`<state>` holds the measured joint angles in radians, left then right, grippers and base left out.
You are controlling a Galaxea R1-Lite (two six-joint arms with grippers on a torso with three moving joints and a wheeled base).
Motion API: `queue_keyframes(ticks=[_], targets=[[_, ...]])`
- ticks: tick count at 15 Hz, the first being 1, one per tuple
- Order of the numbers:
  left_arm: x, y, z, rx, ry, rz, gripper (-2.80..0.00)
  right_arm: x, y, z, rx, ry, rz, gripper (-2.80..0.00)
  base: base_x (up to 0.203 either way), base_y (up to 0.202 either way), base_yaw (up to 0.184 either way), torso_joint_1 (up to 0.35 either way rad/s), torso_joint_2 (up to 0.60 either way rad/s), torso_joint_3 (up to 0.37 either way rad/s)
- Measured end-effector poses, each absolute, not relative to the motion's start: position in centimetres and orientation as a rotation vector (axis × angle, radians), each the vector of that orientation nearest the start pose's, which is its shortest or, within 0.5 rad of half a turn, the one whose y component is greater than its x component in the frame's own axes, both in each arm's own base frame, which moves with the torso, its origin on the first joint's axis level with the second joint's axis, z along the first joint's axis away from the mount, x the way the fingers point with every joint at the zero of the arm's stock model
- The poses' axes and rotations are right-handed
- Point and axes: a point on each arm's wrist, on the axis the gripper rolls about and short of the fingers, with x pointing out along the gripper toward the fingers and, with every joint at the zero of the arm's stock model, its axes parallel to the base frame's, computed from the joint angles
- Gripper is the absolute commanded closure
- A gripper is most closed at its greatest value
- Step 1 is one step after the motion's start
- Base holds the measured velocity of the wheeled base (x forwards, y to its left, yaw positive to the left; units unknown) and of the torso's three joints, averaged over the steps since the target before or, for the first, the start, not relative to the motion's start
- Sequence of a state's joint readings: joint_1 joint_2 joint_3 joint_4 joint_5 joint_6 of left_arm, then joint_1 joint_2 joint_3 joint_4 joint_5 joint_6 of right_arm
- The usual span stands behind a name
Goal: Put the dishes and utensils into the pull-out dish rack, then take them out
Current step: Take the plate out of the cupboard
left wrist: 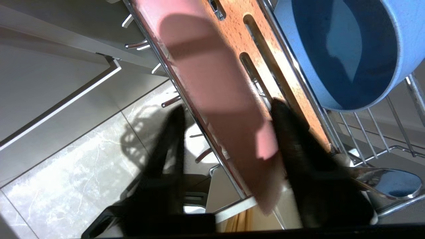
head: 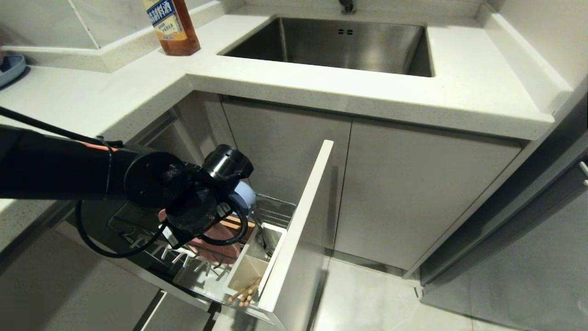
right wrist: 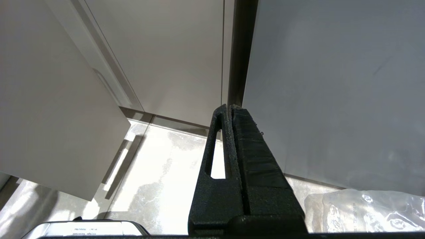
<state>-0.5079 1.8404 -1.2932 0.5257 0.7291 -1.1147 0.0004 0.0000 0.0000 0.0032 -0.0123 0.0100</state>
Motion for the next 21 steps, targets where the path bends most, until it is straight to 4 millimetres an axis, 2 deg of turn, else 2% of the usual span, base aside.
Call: queue_keyframes(ticks=[9,21], targets=[[27.9,-13.9,18.2,-0.428,0.622,0.618,0.0,-2.3,0.0,7.5,0.01,0.003,-0.012,0.0,0.0,0.0,0.0,0.0,0.0,0.0],[23.9,-13.8,23.0,-0.499,0.54,0.497,0.0,-2.3,0.0,7.5,0.01,0.003,-0.012,0.0,0.0,0.0,0.0,0.0,0.0,0.0]])
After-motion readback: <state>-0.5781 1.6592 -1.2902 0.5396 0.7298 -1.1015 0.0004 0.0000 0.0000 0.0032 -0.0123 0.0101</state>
